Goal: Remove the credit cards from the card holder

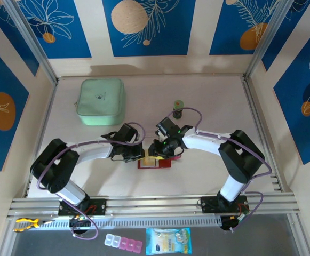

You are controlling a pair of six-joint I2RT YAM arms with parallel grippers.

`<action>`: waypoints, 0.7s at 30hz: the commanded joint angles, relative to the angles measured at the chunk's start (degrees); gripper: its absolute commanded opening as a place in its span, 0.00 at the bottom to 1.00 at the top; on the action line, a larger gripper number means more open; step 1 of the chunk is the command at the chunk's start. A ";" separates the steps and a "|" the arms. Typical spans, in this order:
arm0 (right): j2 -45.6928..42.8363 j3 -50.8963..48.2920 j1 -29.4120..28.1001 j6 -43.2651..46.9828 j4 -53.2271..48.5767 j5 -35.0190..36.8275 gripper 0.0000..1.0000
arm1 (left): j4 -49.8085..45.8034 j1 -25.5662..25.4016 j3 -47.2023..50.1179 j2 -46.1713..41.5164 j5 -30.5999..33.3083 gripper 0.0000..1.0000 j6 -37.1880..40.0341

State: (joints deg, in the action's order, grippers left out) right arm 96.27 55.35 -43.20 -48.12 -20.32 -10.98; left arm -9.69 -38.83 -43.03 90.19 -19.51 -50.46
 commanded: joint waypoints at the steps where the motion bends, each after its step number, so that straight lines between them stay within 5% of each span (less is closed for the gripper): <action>1: 1.54 -0.17 0.32 0.22 0.13 -1.85 0.34 | -1.73 -0.56 0.66 -0.56 0.53 0.02 1.24; 21: 3.48 0.81 0.57 0.75 -0.60 -1.94 0.26 | -2.17 -0.57 0.31 -0.18 0.44 0.02 1.50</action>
State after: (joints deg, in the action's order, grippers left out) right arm 98.59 55.37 -42.94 -48.07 -20.14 -11.46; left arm -9.74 -38.83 -43.03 90.17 -19.51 -50.43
